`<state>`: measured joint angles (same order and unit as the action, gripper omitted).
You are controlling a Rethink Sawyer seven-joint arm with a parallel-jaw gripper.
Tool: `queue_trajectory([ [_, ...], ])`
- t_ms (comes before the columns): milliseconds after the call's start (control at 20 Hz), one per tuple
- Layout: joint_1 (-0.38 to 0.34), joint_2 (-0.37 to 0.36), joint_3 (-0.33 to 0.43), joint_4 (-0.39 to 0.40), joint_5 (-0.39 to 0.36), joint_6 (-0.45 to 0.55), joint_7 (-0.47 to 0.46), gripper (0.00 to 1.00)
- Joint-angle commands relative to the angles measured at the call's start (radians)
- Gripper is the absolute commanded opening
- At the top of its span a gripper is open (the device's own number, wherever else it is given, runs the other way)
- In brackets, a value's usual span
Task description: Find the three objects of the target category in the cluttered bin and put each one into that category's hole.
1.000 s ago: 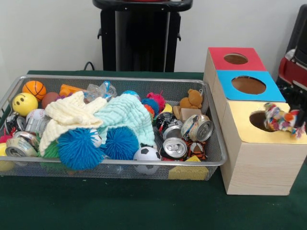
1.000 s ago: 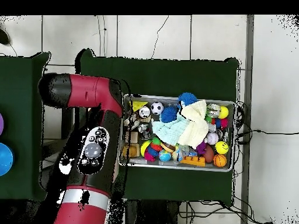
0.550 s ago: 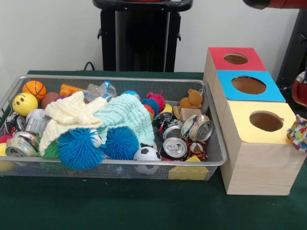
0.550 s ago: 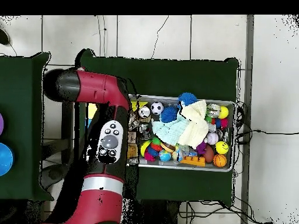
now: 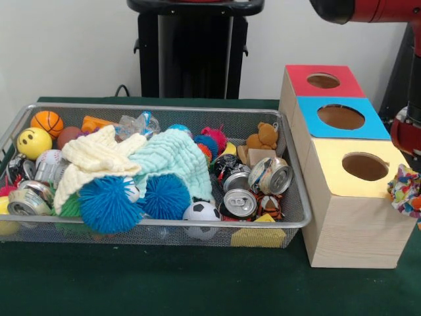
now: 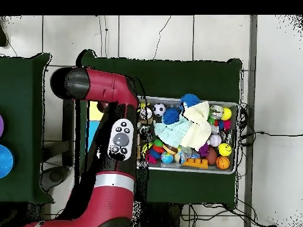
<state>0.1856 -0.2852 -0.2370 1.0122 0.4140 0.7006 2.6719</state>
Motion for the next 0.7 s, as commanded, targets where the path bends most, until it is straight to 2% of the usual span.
queue_trajectory([
  [50,-0.015,0.049,0.107,0.010,-0.065,0.091,-0.058,0.00],
  [300,0.004,0.052,0.095,-0.017,-0.065,0.125,0.000,0.00],
  [400,0.015,0.055,0.084,-0.042,-0.061,0.169,0.030,0.00],
  [500,0.037,0.051,0.052,-0.085,-0.063,0.273,0.078,0.00],
  [650,0.060,-0.009,0.002,-0.116,-0.079,0.485,0.119,0.00],
  [700,0.060,-0.027,-0.005,-0.114,-0.082,0.523,0.117,0.00],
])
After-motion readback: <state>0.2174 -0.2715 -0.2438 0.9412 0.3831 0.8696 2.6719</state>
